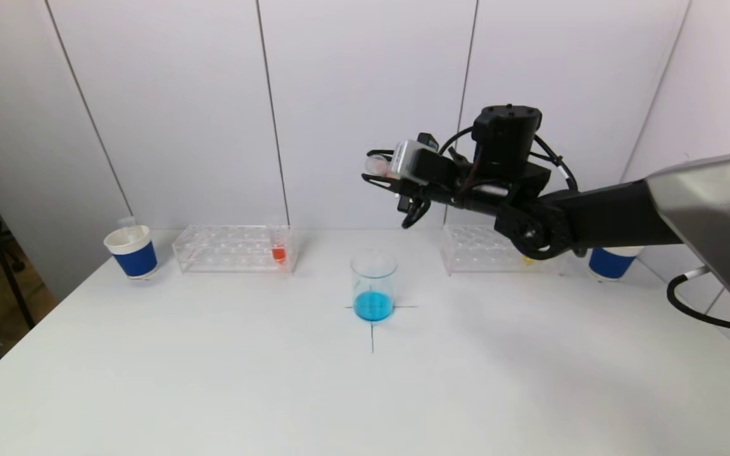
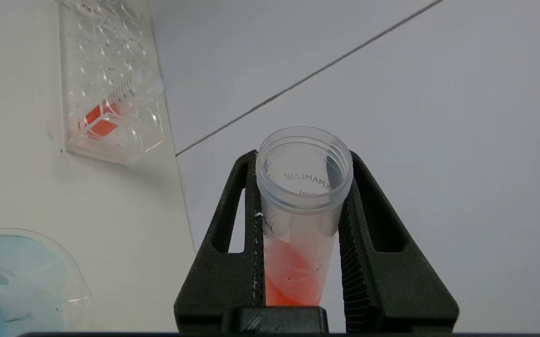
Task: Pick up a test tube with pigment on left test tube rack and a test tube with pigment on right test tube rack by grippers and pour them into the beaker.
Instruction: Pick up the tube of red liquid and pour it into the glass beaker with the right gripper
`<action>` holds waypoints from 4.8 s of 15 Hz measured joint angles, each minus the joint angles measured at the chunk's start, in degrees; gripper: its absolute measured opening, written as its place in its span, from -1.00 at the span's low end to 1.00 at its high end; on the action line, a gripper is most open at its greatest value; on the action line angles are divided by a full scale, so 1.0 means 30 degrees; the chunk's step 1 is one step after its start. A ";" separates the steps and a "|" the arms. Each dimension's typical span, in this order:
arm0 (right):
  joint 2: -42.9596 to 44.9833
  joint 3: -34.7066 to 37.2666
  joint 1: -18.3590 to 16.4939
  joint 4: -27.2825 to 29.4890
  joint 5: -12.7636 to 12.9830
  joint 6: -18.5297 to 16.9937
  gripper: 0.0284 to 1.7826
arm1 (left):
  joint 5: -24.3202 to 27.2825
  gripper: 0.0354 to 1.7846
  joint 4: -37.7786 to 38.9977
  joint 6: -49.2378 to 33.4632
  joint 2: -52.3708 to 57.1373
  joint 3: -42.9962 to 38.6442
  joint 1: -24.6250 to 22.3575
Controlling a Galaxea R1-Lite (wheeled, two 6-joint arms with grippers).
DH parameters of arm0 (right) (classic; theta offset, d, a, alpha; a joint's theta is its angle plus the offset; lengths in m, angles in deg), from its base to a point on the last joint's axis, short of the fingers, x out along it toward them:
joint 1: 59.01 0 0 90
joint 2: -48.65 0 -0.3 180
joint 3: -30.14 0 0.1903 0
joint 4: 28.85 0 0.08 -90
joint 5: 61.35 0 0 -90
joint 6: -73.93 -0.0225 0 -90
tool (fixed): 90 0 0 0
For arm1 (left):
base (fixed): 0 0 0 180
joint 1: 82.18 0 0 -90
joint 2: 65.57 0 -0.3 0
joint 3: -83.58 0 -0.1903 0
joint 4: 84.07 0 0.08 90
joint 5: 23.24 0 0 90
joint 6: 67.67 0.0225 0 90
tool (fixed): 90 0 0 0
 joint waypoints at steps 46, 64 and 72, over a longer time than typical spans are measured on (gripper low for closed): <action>-0.1784 -0.0752 -0.1345 0.5851 -0.2865 1.5185 -0.45 | 0.0000 0.98 0.0000 0.0000 0.0000 0.0000 0.0000; -0.1719 -0.3962 -0.1048 1.1053 -0.1243 1.9269 -0.45 | 0.0008 0.98 0.0000 0.0008 0.0000 0.0000 0.0000; -0.1942 -0.5652 -0.1028 1.2829 -0.0305 2.0647 -0.45 | 0.0000 0.98 0.0000 0.0008 0.0000 0.0000 0.0000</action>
